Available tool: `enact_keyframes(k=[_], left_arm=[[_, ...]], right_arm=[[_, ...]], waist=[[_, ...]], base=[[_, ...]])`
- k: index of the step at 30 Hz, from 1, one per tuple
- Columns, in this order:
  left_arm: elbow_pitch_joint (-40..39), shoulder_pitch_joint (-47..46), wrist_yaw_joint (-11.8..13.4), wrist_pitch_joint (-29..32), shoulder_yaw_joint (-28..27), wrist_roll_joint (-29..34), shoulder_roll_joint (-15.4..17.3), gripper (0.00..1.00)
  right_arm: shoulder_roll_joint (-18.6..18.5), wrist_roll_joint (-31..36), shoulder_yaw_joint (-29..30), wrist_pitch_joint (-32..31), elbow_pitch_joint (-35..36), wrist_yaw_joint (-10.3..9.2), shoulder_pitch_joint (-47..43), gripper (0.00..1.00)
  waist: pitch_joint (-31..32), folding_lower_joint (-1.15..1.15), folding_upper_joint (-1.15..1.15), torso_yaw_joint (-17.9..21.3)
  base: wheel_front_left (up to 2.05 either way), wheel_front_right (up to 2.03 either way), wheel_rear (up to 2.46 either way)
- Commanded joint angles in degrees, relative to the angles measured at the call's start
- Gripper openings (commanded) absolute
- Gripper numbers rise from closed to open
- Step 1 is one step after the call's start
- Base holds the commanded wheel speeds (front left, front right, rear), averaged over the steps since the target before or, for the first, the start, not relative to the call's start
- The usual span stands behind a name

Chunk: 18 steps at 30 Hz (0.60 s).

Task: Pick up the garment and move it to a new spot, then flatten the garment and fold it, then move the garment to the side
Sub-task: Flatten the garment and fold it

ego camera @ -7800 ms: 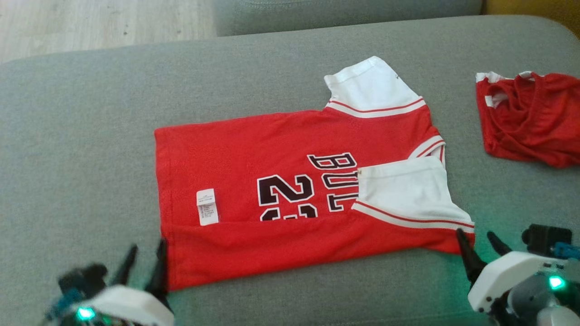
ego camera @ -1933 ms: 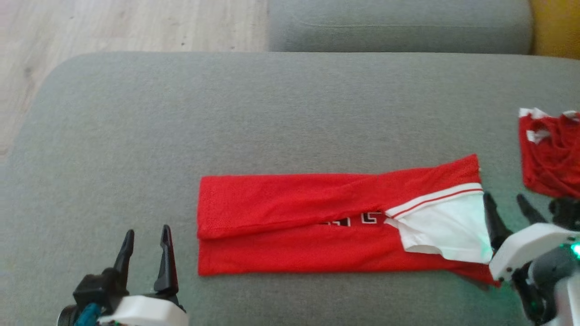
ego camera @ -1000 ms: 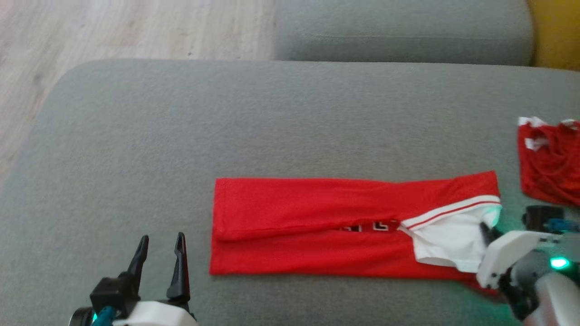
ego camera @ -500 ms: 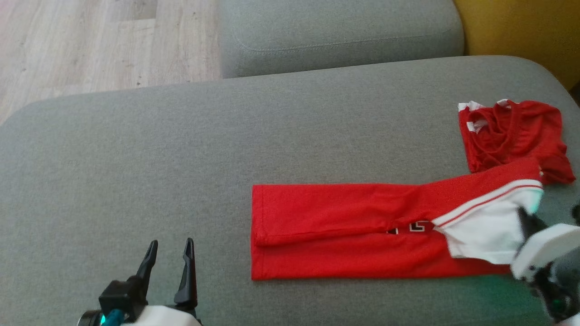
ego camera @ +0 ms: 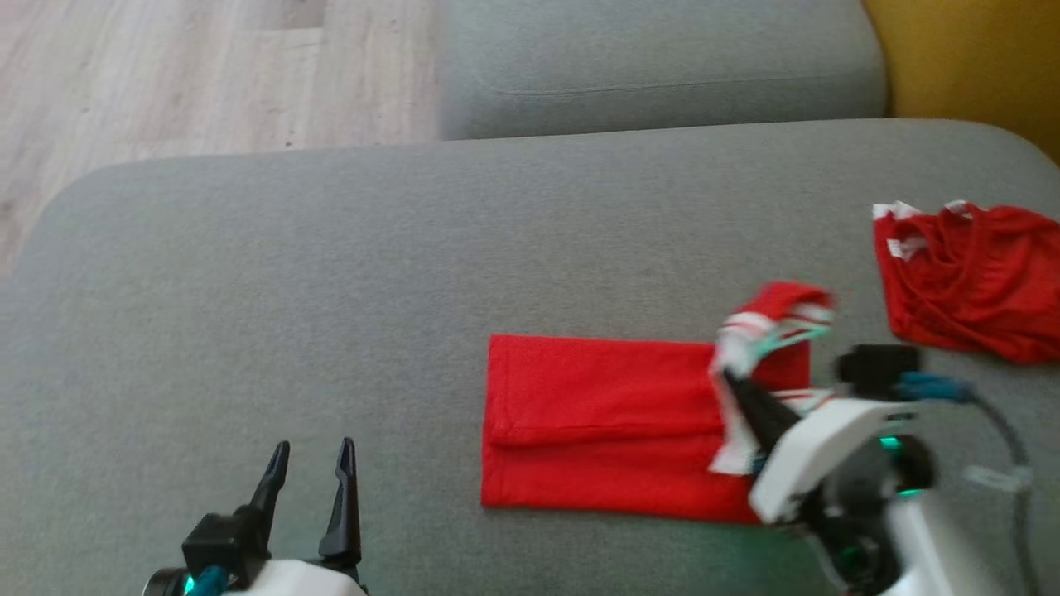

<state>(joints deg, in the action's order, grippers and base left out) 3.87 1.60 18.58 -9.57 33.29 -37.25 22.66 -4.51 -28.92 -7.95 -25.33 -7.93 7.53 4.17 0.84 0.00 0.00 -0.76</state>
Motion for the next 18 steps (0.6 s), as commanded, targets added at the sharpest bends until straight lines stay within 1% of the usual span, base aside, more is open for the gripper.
enact_keyframes(k=[1,5,8,11,14,15,18], left_arm=[[-1.2,-2.9,-0.3,-0.3,-1.9,0.1,0.9,1.00],[-1.1,-3.2,-0.6,-0.2,-1.4,0.3,0.7,1.00],[-1.0,-3.7,-0.8,-0.1,-1.0,0.3,0.5,1.00],[-0.9,-4.0,-0.9,0.0,-0.6,0.4,0.3,1.00],[-0.8,-4.2,-0.9,-0.1,-0.4,0.5,0.2,1.00],[-0.7,-4.4,-1.0,-0.1,-0.4,0.4,0.1,1.00],[-0.5,-4.5,-1.0,-0.2,-0.3,0.4,0.0,1.00]], right_arm=[[0.4,-0.7,-2.6,-0.2,2.2,-0.04,3.5,0.00],[1.4,-2.2,-7.6,1.6,-0.8,-0.04,5.5,0.00],[1.6,-4.8,-10.9,3.8,-4.3,-0.04,7.2,0.00],[1.6,-6.9,-14.3,6.3,-8.4,-0.04,9.1,0.00],[1.6,-9.5,-16.4,8.5,-12.6,-0.04,11.1,0.00],[1.6,-11.0,-17.7,9.5,-15.6,-0.04,12.5,0.00],[1.6,-13.1,-19.8,11.3,-19.6,-0.04,14.6,0.00]], waist=[[-0.1,0.00,0.00,-1.0],[-0.3,0.00,0.00,-3.2],[-0.5,0.00,0.00,-5.0],[-0.7,0.00,0.00,-6.7],[-0.9,0.00,0.00,-8.2],[-1.2,0.00,0.00,-9.0],[-1.3,0.00,0.00,-10.0]], base=[[0.00,0.00,0.00],[0.00,0.00,0.00],[0.00,0.00,0.00],[0.00,0.00,0.00],[0.00,0.00,0.00],[0.00,0.00,0.00],[0.00,0.00,0.00]])
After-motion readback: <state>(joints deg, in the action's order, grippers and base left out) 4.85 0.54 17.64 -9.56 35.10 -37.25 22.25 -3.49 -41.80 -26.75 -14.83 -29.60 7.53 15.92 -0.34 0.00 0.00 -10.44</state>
